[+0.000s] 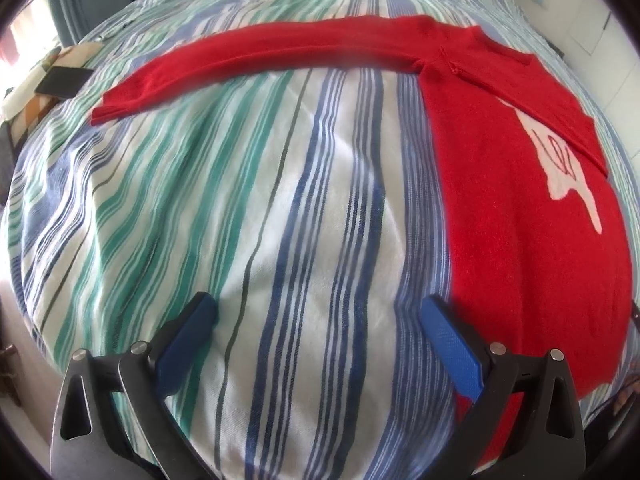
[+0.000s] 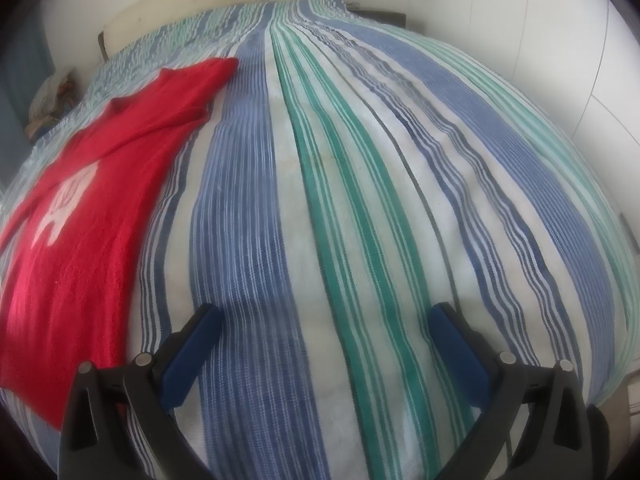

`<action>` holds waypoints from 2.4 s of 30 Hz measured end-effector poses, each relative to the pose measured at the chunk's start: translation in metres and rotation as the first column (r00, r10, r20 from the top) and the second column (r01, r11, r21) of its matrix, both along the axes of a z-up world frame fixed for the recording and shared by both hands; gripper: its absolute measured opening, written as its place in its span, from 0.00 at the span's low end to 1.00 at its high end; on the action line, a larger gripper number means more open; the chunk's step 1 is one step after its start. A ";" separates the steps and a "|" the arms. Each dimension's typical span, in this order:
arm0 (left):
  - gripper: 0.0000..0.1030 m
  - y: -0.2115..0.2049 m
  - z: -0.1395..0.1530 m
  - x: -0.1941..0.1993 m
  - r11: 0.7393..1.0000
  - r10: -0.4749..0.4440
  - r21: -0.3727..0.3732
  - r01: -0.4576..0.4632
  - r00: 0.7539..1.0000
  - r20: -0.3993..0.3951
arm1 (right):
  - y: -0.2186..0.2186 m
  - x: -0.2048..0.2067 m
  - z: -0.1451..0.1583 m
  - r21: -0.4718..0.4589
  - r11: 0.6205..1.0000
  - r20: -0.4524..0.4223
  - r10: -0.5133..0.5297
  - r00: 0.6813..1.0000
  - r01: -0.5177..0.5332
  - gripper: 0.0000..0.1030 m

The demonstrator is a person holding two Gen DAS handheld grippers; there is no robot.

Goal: Fold small clothes

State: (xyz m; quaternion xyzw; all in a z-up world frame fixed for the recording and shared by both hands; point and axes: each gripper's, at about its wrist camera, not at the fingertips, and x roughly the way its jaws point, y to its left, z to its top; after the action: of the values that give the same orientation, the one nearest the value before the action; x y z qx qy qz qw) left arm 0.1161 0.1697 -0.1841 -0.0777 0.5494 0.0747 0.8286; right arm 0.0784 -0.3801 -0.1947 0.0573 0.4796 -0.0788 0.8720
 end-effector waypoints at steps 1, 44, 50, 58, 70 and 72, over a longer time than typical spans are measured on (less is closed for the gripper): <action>0.99 0.003 0.005 -0.001 1.000 0.000 -0.016 0.000 1.000 0.008 | 0.000 0.000 0.000 0.000 1.000 -0.001 0.000 1.000 0.000 0.99; 0.07 0.234 0.008 0.125 0.920 0.378 -0.077 -0.384 0.923 -0.075 | 0.003 0.014 0.000 -0.023 0.999 -0.063 -0.028 0.998 0.027 1.00; 0.06 0.218 0.085 0.143 0.954 0.296 -0.065 -0.292 0.953 0.070 | 0.004 0.014 -0.001 -0.022 0.999 -0.050 -0.026 0.998 0.025 1.00; 0.06 0.112 0.206 0.203 0.997 0.027 -0.080 -0.004 0.956 0.291 | 0.003 0.007 -0.002 -0.013 1.000 -0.021 -0.024 0.999 0.024 1.00; 0.06 -0.124 0.237 0.244 0.902 -0.411 0.018 0.431 0.847 0.339 | 0.001 0.002 -0.002 -0.002 1.000 0.000 -0.031 1.000 0.031 1.00; 0.06 -0.151 0.220 0.247 0.885 -0.447 0.015 0.465 0.840 0.308 | 0.001 0.002 -0.002 0.000 1.000 -0.001 -0.031 1.000 0.031 1.00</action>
State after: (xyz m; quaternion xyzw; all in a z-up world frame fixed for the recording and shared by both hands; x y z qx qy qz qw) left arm 0.3634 0.0183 0.0357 0.0198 0.4203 -0.1538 0.8940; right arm 0.0800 -0.3791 -0.1965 0.0646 0.4789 -0.0924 0.8706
